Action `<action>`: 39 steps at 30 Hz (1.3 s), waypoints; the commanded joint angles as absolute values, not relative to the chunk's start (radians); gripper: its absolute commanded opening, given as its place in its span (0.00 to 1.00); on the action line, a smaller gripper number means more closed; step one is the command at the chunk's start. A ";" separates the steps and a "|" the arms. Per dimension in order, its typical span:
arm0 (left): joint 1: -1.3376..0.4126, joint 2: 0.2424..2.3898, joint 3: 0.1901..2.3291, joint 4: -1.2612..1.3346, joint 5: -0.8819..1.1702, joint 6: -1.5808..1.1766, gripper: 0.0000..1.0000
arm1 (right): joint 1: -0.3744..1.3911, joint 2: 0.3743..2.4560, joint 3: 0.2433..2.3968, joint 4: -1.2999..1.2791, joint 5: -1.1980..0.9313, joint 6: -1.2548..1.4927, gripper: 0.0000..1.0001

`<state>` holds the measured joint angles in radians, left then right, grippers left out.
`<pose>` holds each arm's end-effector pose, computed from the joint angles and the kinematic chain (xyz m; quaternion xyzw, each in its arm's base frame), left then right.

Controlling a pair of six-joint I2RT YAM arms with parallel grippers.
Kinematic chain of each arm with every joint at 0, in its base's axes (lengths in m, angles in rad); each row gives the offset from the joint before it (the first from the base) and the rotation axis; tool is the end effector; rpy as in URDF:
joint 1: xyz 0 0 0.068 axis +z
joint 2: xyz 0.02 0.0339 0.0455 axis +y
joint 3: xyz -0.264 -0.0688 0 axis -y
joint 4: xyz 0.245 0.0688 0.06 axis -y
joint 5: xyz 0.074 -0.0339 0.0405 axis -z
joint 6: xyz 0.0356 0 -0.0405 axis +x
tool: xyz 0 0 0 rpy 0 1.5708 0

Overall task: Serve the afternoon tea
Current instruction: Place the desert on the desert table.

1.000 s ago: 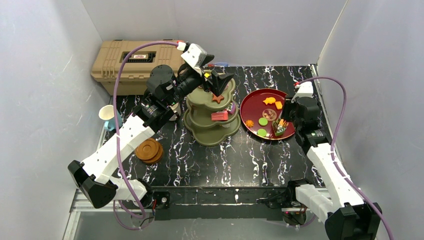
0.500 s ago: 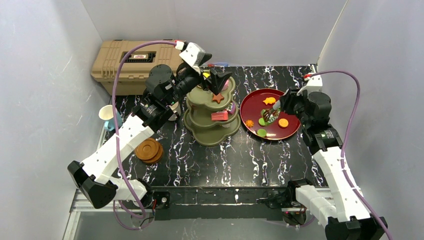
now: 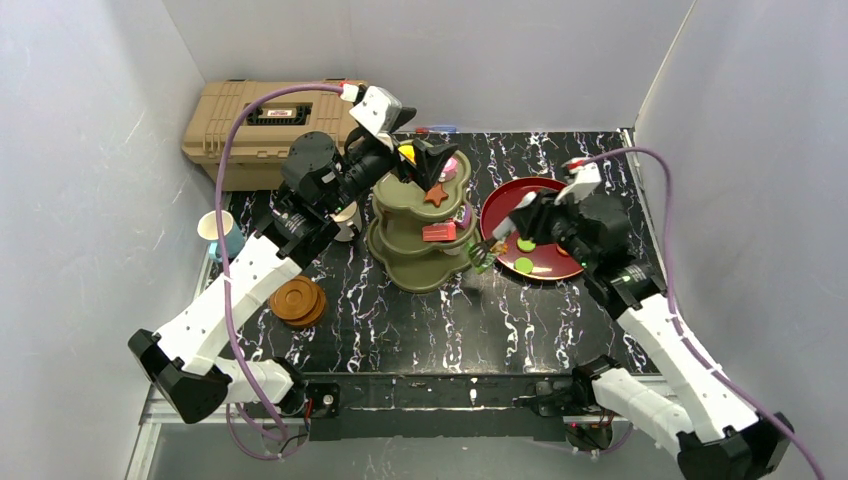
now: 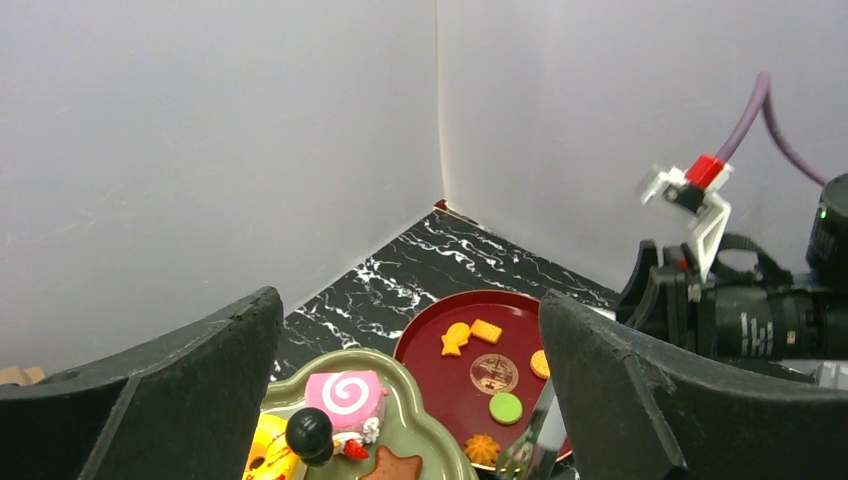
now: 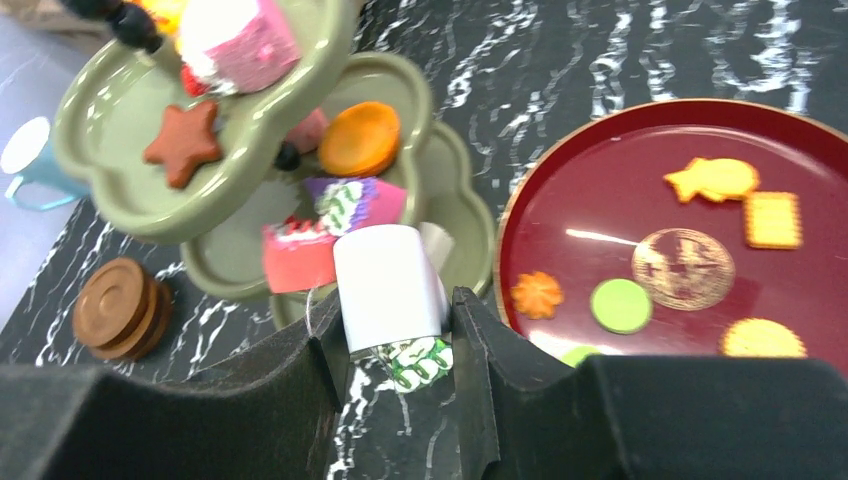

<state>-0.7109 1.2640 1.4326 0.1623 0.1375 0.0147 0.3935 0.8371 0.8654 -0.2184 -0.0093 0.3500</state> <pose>0.2053 -0.1832 0.5009 0.2580 0.5220 -0.3145 0.7497 0.1791 0.0747 0.3558 -0.0197 0.7708 0.2347 0.5920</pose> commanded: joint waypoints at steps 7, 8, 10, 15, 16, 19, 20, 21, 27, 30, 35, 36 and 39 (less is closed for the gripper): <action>-0.700 1.214 1.425 0.150 0.117 0.020 0.98 | 0.745 0.938 0.832 0.040 0.323 0.372 0.01; -0.700 1.213 1.426 0.150 0.117 0.020 0.98 | 0.767 0.945 0.824 0.063 0.350 0.371 0.01; -0.699 1.211 1.427 0.149 0.118 0.020 0.98 | 0.815 0.956 0.795 0.104 0.423 0.381 0.01; -0.696 1.202 1.423 0.144 0.118 0.021 0.98 | 0.957 0.971 0.681 0.250 0.648 0.416 0.01; -0.694 1.201 1.424 0.144 0.118 0.021 0.98 | 0.991 0.985 0.672 0.269 0.702 0.417 0.01; -0.693 1.198 1.424 0.143 0.118 0.019 0.98 | 1.080 1.020 0.643 0.343 0.832 0.422 0.01; -0.693 1.198 1.424 0.143 0.118 0.017 0.98 | 1.098 1.026 0.633 0.369 0.857 0.424 0.01; -0.693 1.195 1.422 0.142 0.119 0.017 0.98 | 1.109 1.031 0.625 0.390 0.872 0.426 0.01; -0.692 1.186 1.416 0.138 0.117 0.015 0.98 | 1.126 0.986 0.616 0.394 0.928 0.447 0.01; -0.690 1.187 1.416 0.138 0.119 0.010 0.98 | 1.126 0.949 0.604 0.404 0.950 0.456 0.01; -0.690 1.189 1.416 0.138 0.123 0.008 0.98 | 1.127 0.966 0.554 0.473 0.966 0.495 0.01; -0.690 1.188 1.416 0.138 0.123 0.008 0.98 | 1.127 0.972 0.533 0.503 0.972 0.503 0.01; -0.689 1.184 1.410 0.138 0.124 0.009 0.98 | 1.127 0.993 0.483 0.579 1.003 0.523 0.01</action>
